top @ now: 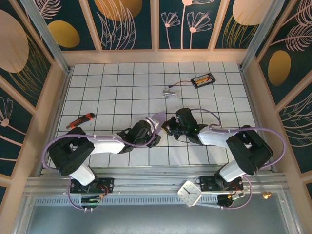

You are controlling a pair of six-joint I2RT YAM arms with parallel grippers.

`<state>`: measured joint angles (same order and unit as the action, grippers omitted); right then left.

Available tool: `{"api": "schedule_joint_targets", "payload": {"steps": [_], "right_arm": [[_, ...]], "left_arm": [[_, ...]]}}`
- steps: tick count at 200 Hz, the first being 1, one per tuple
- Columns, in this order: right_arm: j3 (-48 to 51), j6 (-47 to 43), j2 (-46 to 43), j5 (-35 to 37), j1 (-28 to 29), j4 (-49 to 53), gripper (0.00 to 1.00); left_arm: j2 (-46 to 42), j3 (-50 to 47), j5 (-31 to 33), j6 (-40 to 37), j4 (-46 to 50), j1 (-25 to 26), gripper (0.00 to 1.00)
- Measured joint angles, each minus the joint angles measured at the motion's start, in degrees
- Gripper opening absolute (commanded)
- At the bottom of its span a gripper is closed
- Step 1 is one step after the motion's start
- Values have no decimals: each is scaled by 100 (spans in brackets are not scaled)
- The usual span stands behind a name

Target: Fold a paper plane with a square sheet of paper (pick it up from the middle)

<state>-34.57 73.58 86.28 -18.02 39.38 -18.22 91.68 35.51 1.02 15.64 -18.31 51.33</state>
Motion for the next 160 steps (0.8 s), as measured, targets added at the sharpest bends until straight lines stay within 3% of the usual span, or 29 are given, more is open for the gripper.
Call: {"api": "schedule_joint_targets", "payload": {"steps": [114, 160], "right_arm": [[26, 184, 57, -11, 66, -225, 0], [57, 184, 79, -11, 66, -260, 3]], "left_arm": [[92, 83, 107, 9, 0, 46, 30], [92, 83, 107, 50, 4, 44, 28]]}}
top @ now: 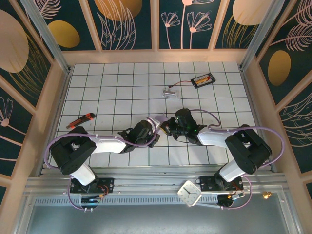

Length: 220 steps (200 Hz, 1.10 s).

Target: Fold a paper plane with a square sheet of paper (pick it up from the middle)

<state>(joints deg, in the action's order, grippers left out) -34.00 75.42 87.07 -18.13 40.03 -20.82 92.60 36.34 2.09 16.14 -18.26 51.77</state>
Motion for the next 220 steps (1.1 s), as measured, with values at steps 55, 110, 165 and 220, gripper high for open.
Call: {"api": "schedule_joint_targets", "payload": {"steps": [55, 110, 165, 220], "right_arm": [[0, -4, 33, -33, -2, -2, 14], [0, -4, 33, -142, -28, 0, 6], [0, 72, 33, -199, -28, -90, 4], [0, 254, 33, -299, -28, -297, 4]], "left_arm": [[-4, 0, -7, 129, 4, 0, 30], [-197, -20, -2, 151, 11, 0, 37], [-463, -339, 125, 114, 4, 9, 48], [-422, -356, 260, -11, 0, 118, 44]]}}
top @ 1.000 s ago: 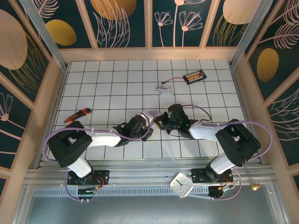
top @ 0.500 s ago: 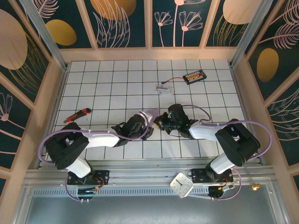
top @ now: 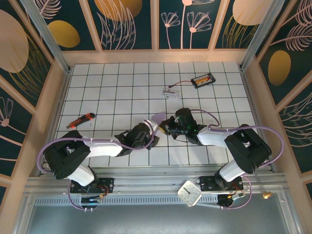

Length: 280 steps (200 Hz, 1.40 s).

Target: Fold a paper plane with a square sheet of paper (pick it up from the middle)

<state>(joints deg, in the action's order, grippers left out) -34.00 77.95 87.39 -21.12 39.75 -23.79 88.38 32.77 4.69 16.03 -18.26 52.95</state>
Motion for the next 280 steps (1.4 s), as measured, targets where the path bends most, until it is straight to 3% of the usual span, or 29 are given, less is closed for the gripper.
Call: {"api": "schedule_joint_targets", "payload": {"steps": [152, 221, 280], "right_arm": [[118, 57, 328, -151, -90, -181, 15], [192, -13, 330, -184, -190, -184, 25], [28, -1097, -181, -15, -269, 597, 38]], "left_arm": [[127, 79, 286, -59, 2, 0, 11], [170, 79, 240, 96, 2, 0, 6], [166, -83, 11, 581, -286, 0, 1]]}}
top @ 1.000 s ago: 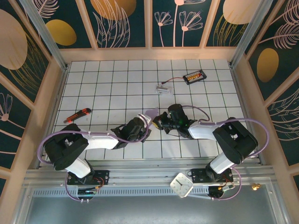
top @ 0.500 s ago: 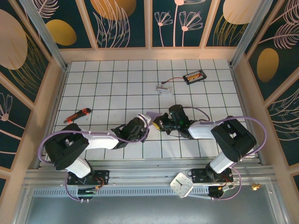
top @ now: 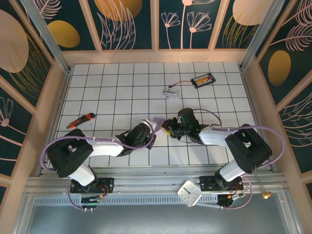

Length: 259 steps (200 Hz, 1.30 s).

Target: Fold a paper plane with a square sheet of paper (pick it up from the middle)

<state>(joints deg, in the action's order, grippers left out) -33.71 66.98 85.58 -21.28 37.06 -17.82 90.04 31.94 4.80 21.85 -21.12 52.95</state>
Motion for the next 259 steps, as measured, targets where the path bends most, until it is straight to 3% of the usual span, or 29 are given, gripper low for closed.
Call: {"api": "schedule_joint_targets", "payload": {"steps": [42, 100, 180, 259], "right_arm": [[-170, -1390, -761, 553, 72, 511, 37], [-170, -2752, -866, 1224, 704, 728, 25], [-105, -3316, -205, 1215, 916, 278, 12], [-107, -3515, 317, 979, 1016, -74, 8]], "left_arm": [[-13, -310, -356, 704, -527, 0, 0], [-13, -966, -918, 1904, -1626, -177, 0], [7, -1331, -1696, 3029, -2562, -608, 0], [452, -1381, -2284, 3679, -2983, -758, 0]]}}
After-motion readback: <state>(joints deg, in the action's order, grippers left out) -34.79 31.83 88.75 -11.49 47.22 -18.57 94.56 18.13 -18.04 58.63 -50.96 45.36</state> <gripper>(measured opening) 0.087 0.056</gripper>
